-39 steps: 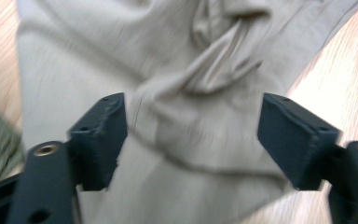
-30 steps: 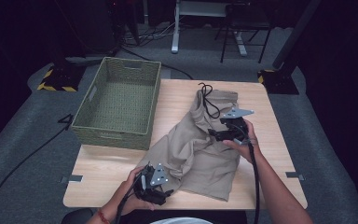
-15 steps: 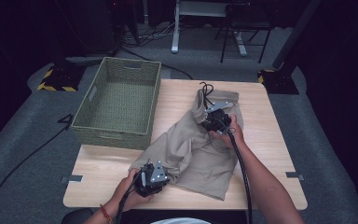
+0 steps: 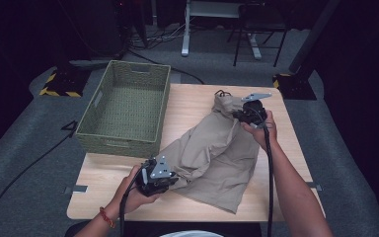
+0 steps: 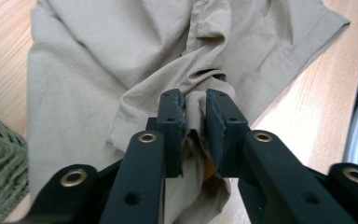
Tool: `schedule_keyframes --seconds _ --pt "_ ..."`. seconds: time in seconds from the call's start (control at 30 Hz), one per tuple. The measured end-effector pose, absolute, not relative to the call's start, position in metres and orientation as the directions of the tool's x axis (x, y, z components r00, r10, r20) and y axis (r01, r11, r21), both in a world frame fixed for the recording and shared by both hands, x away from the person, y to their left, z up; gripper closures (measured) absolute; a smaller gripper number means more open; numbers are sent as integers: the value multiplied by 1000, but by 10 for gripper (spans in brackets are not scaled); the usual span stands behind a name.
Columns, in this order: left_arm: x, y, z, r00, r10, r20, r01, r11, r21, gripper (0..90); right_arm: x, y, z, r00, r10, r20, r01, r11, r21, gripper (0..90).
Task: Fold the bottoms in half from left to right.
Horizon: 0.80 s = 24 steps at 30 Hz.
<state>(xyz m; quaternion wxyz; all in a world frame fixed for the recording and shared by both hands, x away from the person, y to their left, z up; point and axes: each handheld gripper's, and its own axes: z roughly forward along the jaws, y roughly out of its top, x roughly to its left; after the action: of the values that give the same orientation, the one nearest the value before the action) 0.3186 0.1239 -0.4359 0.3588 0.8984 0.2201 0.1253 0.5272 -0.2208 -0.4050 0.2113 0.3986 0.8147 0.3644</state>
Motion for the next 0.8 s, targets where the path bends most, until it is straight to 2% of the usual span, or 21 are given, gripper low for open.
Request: schedule_keyframes --seconds 0.07,0.1,0.2,0.3,0.33,0.43,0.53,0.63,0.7,0.8 --pt "319 121 -433 875 478 75 296 -652 699 790 528 -223 -403 -582 811 -63 498 417 760 851" --pt "319 117 -431 882 464 83 275 -650 708 839 528 -223 -402 -580 812 -65 499 417 760 851" --pt "319 109 -425 887 448 113 239 -654 718 897 528 -225 -399 -573 816 -76 497 419 760 851" --pt "324 103 -420 887 454 86 254 -635 730 883 527 -229 -395 -572 816 -82 491 421 763 850" --pt "324 102 -422 883 461 85 261 -633 729 749 527 -231 -393 -567 820 -78 493 414 765 849" --pt "326 90 -435 875 483 43 323 -647 691 459 528 -235 -393 -560 825 -81 497 412 764 842" --pt "326 81 -452 864 498 65 342 -678 651 289 530 -240 -395 -555 829 -68 506 401 764 832" --pt "331 80 -468 858 511 49 375 -689 620 257 530 -242 -397 -555 829 -67 508 402 762 819" --pt "334 81 -476 852 519 70 377 -701 606 259 530 -245 -399 -559 826 -66 508 405 760 810" --pt "339 83 -484 850 525 36 403 -694 596 406 531 -250 -403 -557 829 -52 521 398 755 810"
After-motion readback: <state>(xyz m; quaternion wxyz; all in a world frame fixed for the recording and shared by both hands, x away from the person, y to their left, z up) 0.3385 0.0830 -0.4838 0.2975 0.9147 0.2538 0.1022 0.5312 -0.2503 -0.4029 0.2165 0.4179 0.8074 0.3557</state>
